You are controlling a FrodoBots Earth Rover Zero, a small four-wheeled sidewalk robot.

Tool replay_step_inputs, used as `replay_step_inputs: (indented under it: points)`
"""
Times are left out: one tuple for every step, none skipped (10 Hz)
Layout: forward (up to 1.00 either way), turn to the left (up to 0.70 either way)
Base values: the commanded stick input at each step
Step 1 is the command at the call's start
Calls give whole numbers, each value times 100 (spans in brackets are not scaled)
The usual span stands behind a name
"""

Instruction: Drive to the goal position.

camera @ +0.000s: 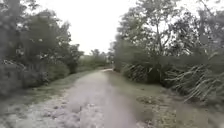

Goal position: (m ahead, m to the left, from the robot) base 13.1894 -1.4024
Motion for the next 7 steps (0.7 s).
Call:
replay_step_inputs:
  points:
    - [70, 0]
    - [70, 0]
    - [70, 0]
    - [70, 0]
    - [70, 0]
    - [70, 0]
    - [70, 0]
